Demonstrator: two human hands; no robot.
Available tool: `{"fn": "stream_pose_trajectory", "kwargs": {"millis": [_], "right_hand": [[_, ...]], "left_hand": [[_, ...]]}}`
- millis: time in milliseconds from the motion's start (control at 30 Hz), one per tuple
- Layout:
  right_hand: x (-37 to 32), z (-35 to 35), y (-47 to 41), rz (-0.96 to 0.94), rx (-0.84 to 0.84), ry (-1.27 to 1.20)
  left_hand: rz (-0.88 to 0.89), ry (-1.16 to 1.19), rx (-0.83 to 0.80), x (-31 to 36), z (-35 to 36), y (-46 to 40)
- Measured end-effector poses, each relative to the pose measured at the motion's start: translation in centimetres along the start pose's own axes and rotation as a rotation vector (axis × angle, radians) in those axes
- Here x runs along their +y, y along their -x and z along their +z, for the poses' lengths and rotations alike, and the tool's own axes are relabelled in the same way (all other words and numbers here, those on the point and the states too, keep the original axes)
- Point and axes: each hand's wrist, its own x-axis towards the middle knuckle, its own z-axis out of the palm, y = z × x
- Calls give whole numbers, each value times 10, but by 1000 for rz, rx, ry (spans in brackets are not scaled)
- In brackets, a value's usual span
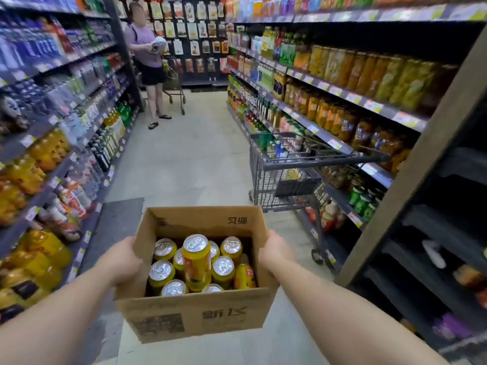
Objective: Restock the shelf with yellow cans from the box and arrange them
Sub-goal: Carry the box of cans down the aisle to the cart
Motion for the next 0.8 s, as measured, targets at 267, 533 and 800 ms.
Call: {"fn": "stream_pose_trajectory", "kwargs": {"millis": [267,533,800], "right_hand": [[-162,42,-134,-125,-55,5],[-310,27,-316,-233,-20,26],[-395,-26,-492,-138,48,34]], "left_hand": [[-89,-82,49,-41,-94,-161],[-144,-50,100,2,-177,-357],[20,-128,73,104,-242,-600]]}}
